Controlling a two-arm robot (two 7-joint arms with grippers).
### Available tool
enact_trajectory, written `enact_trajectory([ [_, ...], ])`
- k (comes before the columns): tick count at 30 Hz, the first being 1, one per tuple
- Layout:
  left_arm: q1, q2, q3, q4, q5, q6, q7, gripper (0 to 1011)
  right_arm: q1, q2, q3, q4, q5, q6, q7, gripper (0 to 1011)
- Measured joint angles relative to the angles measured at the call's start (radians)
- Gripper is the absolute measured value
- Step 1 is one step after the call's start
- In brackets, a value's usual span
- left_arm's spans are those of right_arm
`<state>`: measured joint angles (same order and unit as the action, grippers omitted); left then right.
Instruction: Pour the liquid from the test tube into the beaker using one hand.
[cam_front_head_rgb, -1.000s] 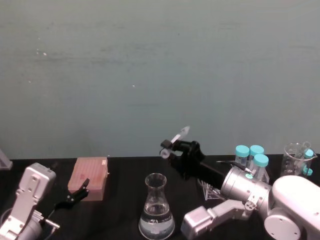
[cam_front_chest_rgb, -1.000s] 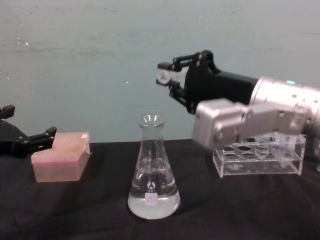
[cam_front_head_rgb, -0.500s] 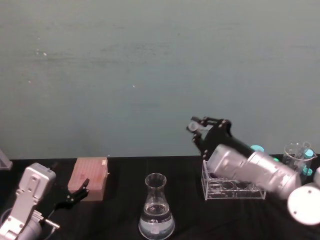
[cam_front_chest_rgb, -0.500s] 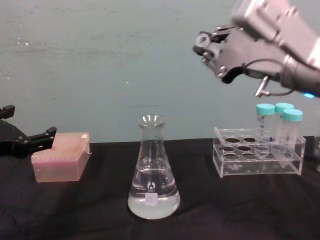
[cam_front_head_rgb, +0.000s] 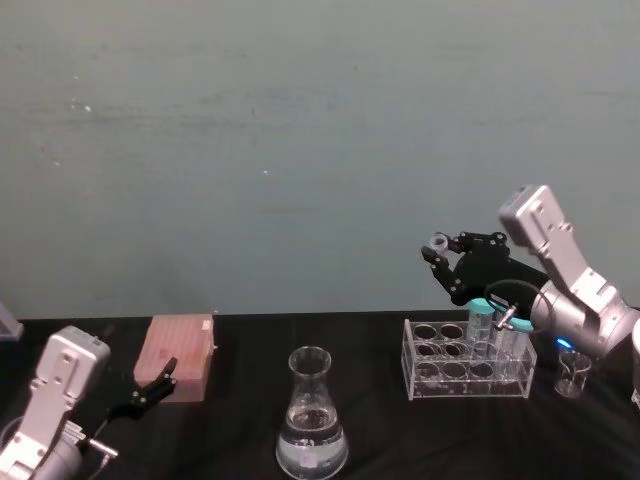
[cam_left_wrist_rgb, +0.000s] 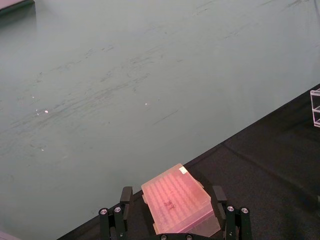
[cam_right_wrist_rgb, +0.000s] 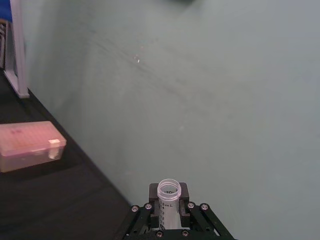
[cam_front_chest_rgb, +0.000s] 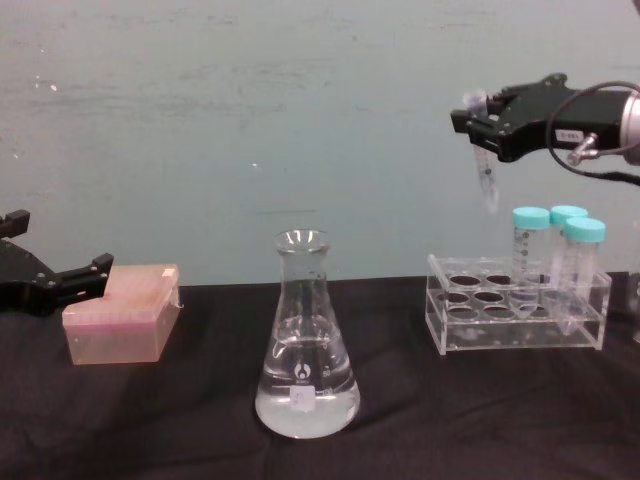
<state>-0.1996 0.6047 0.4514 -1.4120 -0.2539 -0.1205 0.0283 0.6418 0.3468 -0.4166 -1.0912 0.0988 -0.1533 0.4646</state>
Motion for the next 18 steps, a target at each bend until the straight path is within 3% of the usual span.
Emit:
enact_trajectory([
  [2, 0.0, 0.0, 0.0, 0.0, 0.0, 0.0, 0.0, 1000, 0.011, -0.005, 0.019, 0.026, 0.056, 0.053, 0.057, 224],
  [6, 0.0, 0.0, 0.0, 0.0, 0.0, 0.0, 0.0, 1000, 0.021, -0.007, 0.027, 0.048, 0.101, 0.098, 0.1, 224],
  [18, 0.0, 0.0, 0.0, 0.0, 0.0, 0.0, 0.0, 1000, 0.019, -0.001, 0.006, 0.049, 0.155, 0.143, 0.146, 225],
])
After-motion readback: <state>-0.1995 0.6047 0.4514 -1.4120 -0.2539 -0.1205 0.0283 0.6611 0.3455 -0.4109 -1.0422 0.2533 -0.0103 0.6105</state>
